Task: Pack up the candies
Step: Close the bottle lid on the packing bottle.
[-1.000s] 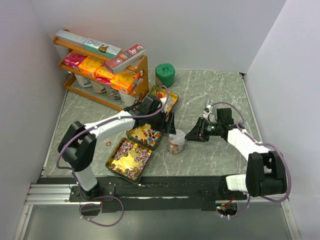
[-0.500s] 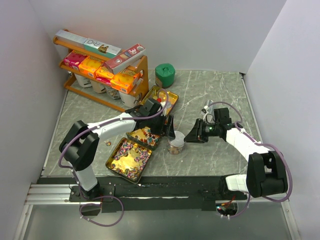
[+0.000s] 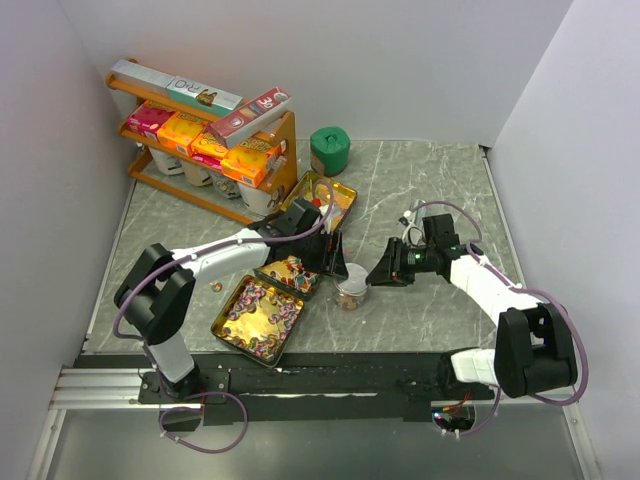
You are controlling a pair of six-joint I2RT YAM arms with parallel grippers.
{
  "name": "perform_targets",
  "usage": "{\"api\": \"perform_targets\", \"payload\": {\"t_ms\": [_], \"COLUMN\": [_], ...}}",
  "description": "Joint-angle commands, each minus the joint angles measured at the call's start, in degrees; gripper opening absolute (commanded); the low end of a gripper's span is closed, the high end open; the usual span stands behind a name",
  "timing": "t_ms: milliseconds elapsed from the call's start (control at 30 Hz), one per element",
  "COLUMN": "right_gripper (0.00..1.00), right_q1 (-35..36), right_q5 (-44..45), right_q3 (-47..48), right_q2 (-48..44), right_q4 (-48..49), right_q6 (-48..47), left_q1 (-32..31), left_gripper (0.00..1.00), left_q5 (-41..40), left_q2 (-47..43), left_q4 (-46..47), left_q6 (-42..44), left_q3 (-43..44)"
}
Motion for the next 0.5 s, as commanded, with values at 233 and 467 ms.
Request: {"api": "perform_targets", "payload": {"t_ms": [233, 467], "right_gripper": [0.39, 0.59], "right_q1": [4.98, 8.93], "right_q5": [9.84, 12.57], "right_q3": [1.98, 1.45], "right_q2": [-5.04, -7.42], "right_q4": [-5.97, -7.91], "right_q6": [-3.11, -1.63], "left_q1": [-0.39, -0.31], "left_gripper": [0.53, 0.58], "left_q5": [-0.57, -0.92], "left_q2": [-1.91, -2.08], "left_q4": [1.37, 1.99], "left_q6": [-1.60, -1.34], "left_q3": [-4.77, -6.27]}}
